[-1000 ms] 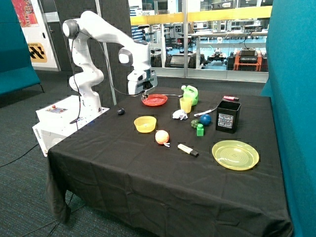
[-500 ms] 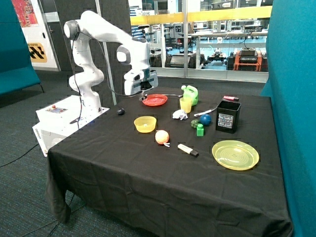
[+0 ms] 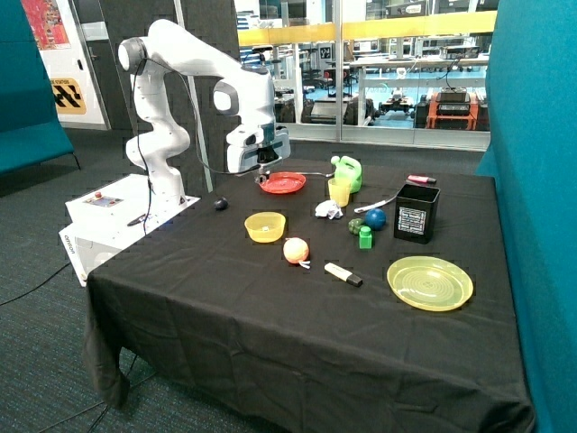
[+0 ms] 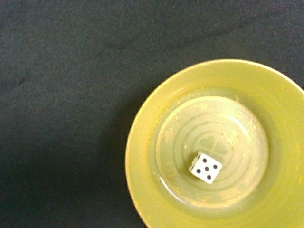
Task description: Roll the dices in the bowl
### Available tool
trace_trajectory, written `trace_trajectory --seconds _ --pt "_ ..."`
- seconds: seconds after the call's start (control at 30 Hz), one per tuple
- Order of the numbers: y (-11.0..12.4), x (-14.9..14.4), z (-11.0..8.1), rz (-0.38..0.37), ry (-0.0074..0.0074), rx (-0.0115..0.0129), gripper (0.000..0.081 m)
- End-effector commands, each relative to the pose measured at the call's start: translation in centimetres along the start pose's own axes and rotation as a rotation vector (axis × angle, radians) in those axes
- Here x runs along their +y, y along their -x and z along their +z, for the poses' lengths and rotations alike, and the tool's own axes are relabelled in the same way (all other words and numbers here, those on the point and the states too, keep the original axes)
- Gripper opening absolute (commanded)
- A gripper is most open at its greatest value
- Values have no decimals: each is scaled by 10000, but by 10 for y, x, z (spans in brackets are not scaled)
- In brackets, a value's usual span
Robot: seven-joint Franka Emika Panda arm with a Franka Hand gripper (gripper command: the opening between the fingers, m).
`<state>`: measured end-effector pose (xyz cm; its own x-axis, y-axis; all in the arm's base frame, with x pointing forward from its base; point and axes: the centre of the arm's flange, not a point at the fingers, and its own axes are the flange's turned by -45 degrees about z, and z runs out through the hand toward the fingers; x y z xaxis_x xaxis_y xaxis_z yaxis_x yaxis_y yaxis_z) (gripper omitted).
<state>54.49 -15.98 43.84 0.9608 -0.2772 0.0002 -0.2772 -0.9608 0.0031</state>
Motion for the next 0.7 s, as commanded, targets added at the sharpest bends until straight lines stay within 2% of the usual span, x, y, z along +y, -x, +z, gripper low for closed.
trace_trajectory --seconds 0.0,0.03,0.07,0.17,0.67 --pt "2 1 -1 -211 -31 -2 318" --pt "3 1 -1 -237 -31 -2 398" --pt "3 1 -1 -244 -31 -2 442" --pt "4 1 -1 -310 -31 -1 515" --pt "7 12 4 -369 -31 -1 565"
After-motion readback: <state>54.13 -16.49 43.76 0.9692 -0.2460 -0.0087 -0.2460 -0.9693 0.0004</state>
